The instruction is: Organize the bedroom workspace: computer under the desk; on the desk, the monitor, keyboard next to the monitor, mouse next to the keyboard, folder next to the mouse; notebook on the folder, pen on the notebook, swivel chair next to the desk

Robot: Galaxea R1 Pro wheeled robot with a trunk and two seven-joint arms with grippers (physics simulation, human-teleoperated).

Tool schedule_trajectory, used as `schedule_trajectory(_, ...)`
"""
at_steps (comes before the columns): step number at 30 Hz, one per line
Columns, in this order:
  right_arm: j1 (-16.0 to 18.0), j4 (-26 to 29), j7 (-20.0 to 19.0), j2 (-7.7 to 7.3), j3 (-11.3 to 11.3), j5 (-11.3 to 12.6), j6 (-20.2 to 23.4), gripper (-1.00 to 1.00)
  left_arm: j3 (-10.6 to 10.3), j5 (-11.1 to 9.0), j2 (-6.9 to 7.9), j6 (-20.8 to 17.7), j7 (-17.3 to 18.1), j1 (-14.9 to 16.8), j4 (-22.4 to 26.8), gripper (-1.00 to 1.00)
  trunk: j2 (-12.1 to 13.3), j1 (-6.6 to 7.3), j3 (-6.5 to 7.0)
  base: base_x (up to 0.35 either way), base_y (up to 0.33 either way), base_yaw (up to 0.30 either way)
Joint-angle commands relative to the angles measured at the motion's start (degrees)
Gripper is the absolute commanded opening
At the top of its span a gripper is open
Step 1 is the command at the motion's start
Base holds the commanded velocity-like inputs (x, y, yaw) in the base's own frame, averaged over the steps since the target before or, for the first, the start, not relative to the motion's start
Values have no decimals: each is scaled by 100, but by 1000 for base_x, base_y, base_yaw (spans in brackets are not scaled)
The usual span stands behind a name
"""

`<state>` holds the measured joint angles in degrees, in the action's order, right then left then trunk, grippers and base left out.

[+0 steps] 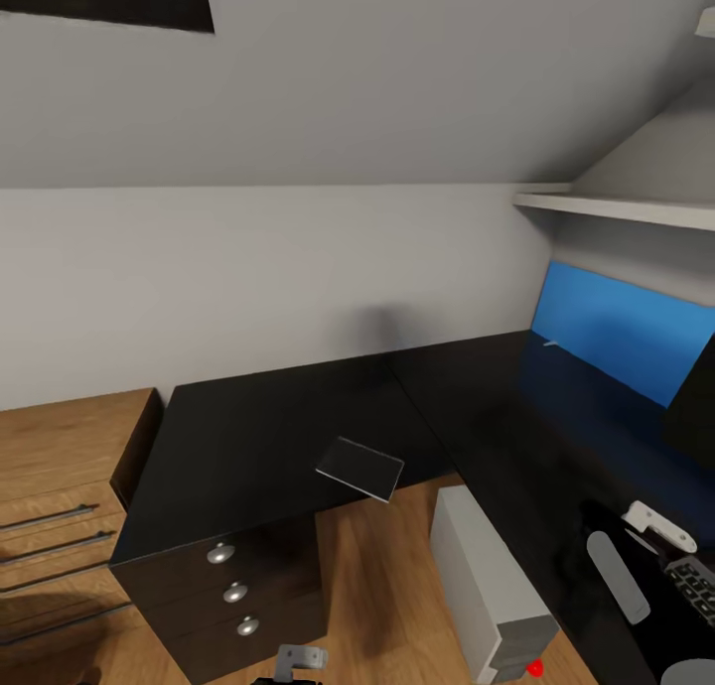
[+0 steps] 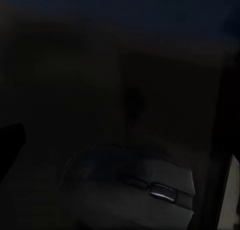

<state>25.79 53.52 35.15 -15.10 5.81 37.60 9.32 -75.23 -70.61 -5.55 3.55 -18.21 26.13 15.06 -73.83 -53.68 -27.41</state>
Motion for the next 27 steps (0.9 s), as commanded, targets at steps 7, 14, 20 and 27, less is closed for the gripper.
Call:
schedule_trajectory(7, -38, 529, 68, -2, 6, 14, -203, 100, -50, -66, 1, 24, -27, 6, 6, 100, 279, 154, 120, 0, 0, 0)
schedule_trajectory(14, -87, 794, 83, 6, 8, 24, -321, 100, -45, -66, 1, 23, -25, 6, 5, 100, 319, 176, 138, 0, 0, 0)
schedule_trajectory(20, -91, 794, 80, 29, 1, 28, -330, 100, -44, -66, 1, 23, -24, 6, 5, 100, 319, 176, 138, 0, 0, 0)
schedule_trajectory(27, -91, 821, 78, 161, -36, 37, -329, 100, -44, -66, 1, 26, -24, 6, 6, 100, 319, 176, 138, 0, 0, 1)
